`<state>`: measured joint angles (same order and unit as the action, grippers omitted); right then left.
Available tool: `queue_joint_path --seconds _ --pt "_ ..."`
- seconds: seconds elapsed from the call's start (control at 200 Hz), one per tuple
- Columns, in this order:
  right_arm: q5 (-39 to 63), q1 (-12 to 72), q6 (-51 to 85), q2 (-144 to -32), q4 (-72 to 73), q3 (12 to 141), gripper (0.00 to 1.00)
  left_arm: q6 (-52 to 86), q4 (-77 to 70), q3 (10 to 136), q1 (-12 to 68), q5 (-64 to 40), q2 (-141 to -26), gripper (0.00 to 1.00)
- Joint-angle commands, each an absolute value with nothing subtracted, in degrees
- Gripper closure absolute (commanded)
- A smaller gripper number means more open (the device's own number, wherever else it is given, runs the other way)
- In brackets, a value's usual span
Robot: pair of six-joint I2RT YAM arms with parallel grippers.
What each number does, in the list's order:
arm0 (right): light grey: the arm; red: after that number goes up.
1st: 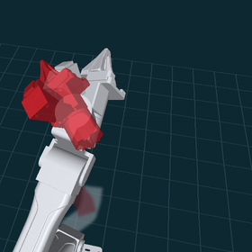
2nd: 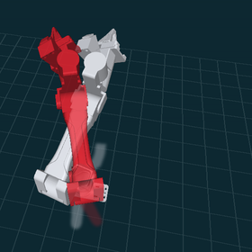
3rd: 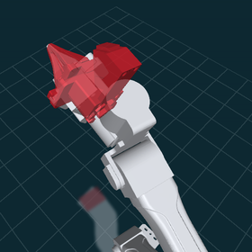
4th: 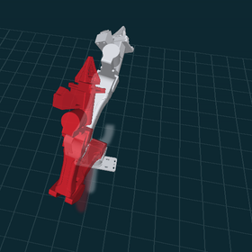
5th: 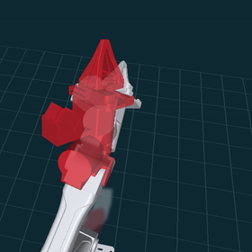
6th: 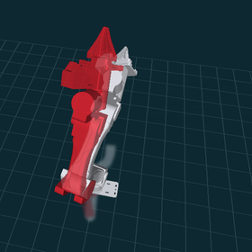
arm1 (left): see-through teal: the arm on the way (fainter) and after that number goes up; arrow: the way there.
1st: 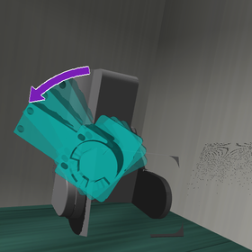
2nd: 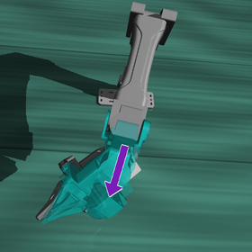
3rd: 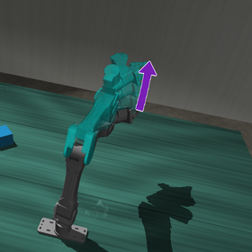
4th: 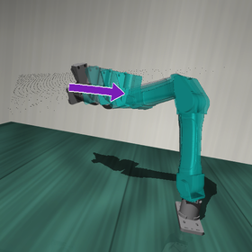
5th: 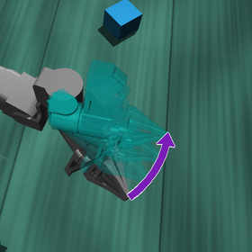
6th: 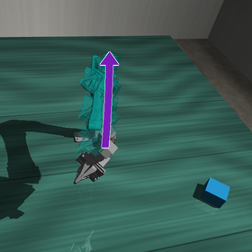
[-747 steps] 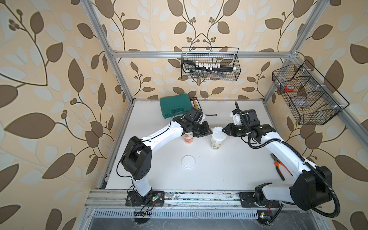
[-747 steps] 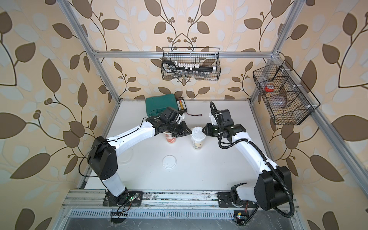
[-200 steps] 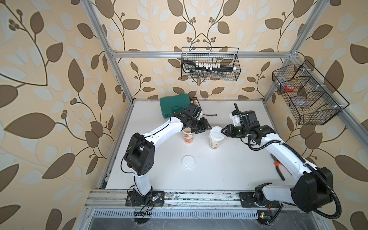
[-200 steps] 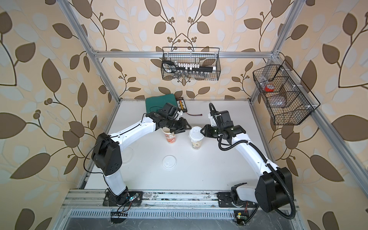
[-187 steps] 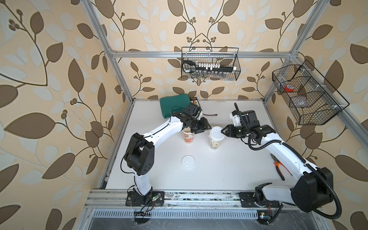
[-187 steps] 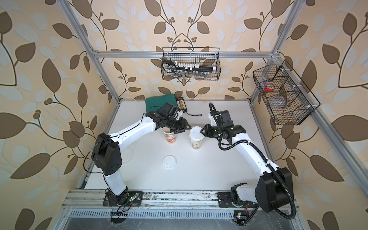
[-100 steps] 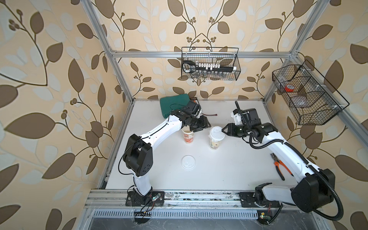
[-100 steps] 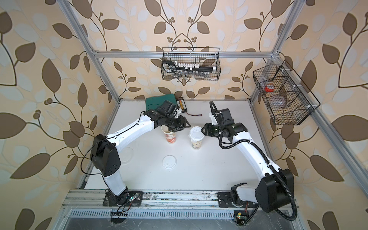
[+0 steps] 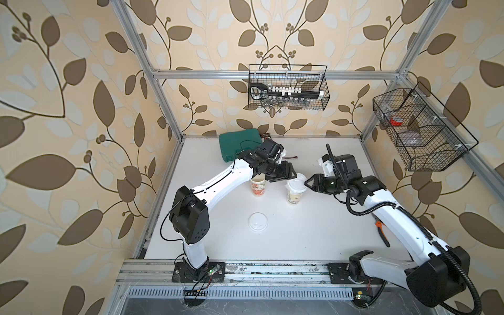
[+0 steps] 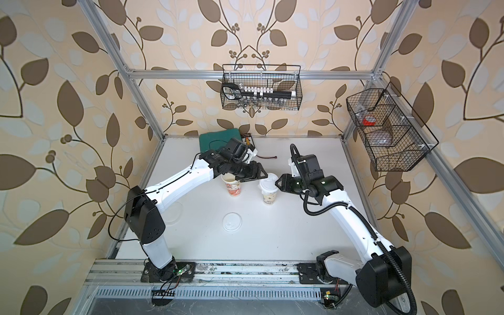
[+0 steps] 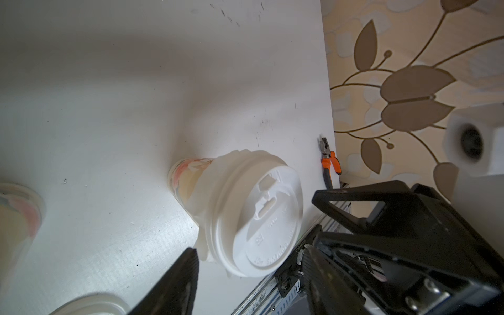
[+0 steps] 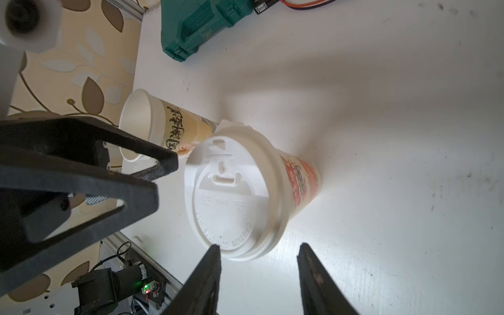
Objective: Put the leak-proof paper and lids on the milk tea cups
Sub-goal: Secure the cup lid on the cup.
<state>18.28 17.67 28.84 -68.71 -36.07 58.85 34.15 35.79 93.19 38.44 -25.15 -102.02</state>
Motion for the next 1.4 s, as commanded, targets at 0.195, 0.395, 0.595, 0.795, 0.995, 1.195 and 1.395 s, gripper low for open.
queue_joint_path --seconds 0.195,0.395,0.595,0.795,0.995,1.195,1.395 --pt "21.24 17.95 31.23 -70.37 -32.29 57.30 0.54 30.83 37.35 94.78 38.87 -25.24 -104.58 0.41" --pt "21.47 18.00 31.29 -71.20 -31.65 56.75 0.58 30.76 37.44 93.96 39.33 -24.37 -105.23 0.48" --pt "20.54 17.93 30.36 -71.67 -31.42 54.57 0.69 30.91 37.57 92.28 39.73 -23.08 -105.47 0.56" --pt "19.00 17.86 29.05 -72.33 -31.54 52.41 0.72 31.40 37.84 90.23 40.55 -21.65 -106.10 0.58" --pt "17.50 17.61 27.80 -72.96 -32.12 51.88 0.73 32.23 37.62 86.70 41.06 -20.40 -106.13 0.62" --pt "16.27 16.97 26.11 -73.49 -32.90 52.41 0.73 33.20 36.78 84.38 41.62 -20.41 -105.30 0.62" --pt "16.00 16.35 23.30 -75.09 -34.16 56.07 0.72 35.56 36.13 84.64 43.34 -21.22 -103.33 0.59"
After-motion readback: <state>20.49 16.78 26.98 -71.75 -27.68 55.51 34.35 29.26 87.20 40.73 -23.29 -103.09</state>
